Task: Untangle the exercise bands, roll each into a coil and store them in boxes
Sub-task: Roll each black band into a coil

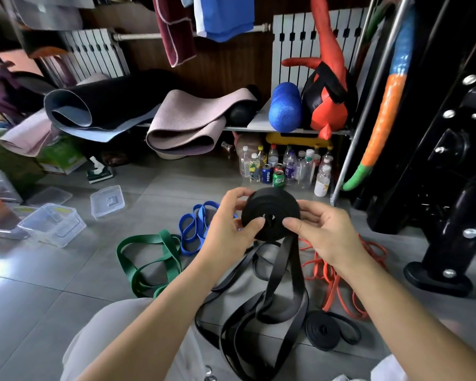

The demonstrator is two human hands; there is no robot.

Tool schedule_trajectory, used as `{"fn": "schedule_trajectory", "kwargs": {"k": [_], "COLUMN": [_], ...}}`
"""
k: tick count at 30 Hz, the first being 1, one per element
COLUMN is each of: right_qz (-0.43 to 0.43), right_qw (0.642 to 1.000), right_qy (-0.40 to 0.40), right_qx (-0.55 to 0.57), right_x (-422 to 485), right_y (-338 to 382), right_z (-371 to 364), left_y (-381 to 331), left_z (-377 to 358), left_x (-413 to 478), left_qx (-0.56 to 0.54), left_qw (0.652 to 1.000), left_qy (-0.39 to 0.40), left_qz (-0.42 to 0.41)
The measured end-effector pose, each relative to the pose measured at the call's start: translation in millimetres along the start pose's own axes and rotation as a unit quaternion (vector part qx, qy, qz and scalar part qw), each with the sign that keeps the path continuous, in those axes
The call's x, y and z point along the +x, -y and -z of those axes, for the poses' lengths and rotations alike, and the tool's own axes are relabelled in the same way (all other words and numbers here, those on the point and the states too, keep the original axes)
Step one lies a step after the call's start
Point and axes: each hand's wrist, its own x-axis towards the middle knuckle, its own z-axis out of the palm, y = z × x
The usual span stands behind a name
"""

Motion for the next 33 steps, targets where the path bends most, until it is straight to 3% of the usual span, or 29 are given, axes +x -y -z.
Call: {"fn": "schedule_trajectory", "kwargs": {"k": [2, 3, 5, 8, 16, 20, 22, 24, 25, 27, 29, 30, 33], "right_qz": [0.012, 0.018, 0.022, 0.033, -0.002, -0.012, -0.012, 0.003, 0.007, 0.002, -0.003, 0.0, 0.012], "right_qw": [0.996, 0.992, 0.984, 0.982, 0.995, 0.999, 0.998, 0.993, 0.988, 0.978, 0.972, 0.97, 0.973], "right_qy": [0.019, 0.031, 0.054, 0.048, 0.027, 0.025, 0.024, 0.034, 0.038, 0.044, 0.055, 0.06, 0.05], "right_qx": [-0.083, -0.12, -0.169, -0.182, -0.097, -0.035, -0.052, -0.112, -0.147, -0.203, -0.229, -0.236, -0.227], "right_x": [-0.5, -1.0, -2.5, -2.4, 0.4, 0.8, 0.1, -1.8, -3.0, -4.0, -6.0, -7.2, -10.1], "right_y": [-0.3, -0.9, -2.6, -1.8, -3.4, -3.0, -1.4, -1.6, -1.9, -4.1, -5.2, -5.3, -3.7], "right_z": [0.8, 0.3, -2.2, -3.1, 3.1, 2.9, 3.8, 5.2, 5.6, 5.2, 2.6, 1.3, -0.4], "left_y": [1.8, 3.6, 5.2, 4.4, 7.5, 9.2, 11.4, 14.1, 15.0, 16.3, 16.5, 14.9, 12.4], "left_z": [3.6, 5.1, 2.9, 1.4, 4.2, -1.1, -4.2, -5.4, -4.1, -0.6, -1.5, -2.8, -2.8], "left_x": [-1.3, -1.8, -4.7, -5.6, 1.9, 0.8, 0.2, -1.9, -3.1, -5.1, -8.5, -10.7, -10.8], "left_qx": [0.22, 0.334, 0.44, 0.423, 0.161, -0.005, -0.032, 0.052, 0.154, 0.365, 0.463, 0.48, 0.432], "left_qw": [0.973, 0.933, 0.866, 0.876, 0.98, 0.997, 0.998, 0.998, 0.987, 0.92, 0.856, 0.842, 0.872], "left_qy": [0.011, 0.019, 0.062, 0.059, -0.045, -0.06, -0.048, -0.019, -0.015, -0.008, 0.036, 0.06, 0.068], "left_qz": [-0.064, -0.13, -0.23, -0.226, -0.103, -0.048, -0.016, -0.015, -0.043, -0.141, -0.228, -0.24, -0.218]}}
